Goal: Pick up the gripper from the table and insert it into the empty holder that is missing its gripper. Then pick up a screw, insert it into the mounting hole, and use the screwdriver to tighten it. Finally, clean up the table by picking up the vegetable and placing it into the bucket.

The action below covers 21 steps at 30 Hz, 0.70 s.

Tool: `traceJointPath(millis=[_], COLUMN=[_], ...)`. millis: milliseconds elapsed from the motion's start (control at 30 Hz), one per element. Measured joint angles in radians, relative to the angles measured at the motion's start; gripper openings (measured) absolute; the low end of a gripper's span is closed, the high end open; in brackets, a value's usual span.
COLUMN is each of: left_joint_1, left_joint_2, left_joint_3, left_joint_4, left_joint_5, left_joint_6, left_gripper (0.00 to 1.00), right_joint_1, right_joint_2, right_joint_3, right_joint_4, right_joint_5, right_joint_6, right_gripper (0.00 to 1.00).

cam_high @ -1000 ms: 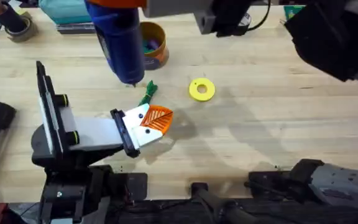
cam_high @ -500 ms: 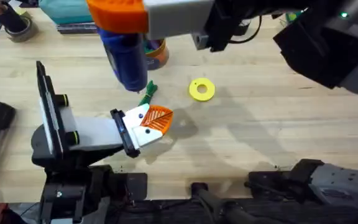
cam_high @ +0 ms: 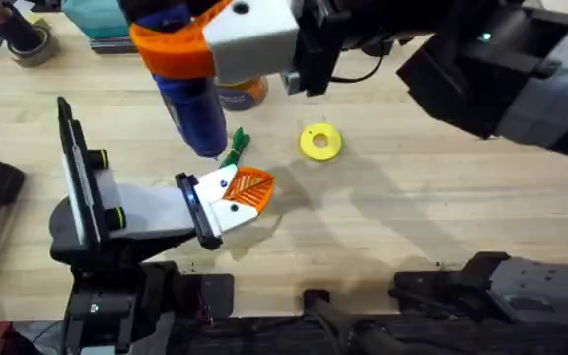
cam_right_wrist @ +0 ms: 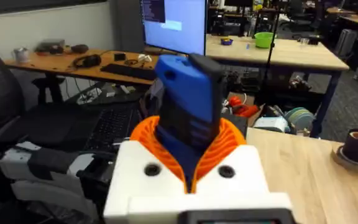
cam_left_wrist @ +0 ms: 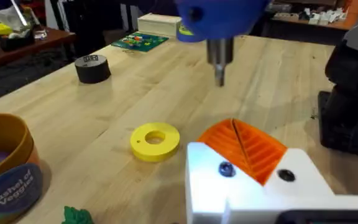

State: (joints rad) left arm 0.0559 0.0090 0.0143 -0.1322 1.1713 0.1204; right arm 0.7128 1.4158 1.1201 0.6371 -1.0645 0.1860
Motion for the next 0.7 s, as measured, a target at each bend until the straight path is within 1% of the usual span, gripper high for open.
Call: traceJointPath(millis=[233, 700], left_joint_1=[0.000, 0.000], left_joint_2=[0.000, 0.000], left_joint_3=[0.000, 0.000], left_joint_4=[0.000, 0.000], left_joint_5=[0.000, 0.000], left_joint_6=[0.000, 0.000], left_gripper=[0.004, 0.004], right_joint_1=[0.000, 0.000], right_joint_2=[0.000, 0.000], right_joint_3=[-0.071, -0.121], right_joint_4=[0.149, 0.149], right_joint_5=[-0.001, -0.003], right_joint_6=[0.022, 0.031], right_gripper=[0.024, 0.024])
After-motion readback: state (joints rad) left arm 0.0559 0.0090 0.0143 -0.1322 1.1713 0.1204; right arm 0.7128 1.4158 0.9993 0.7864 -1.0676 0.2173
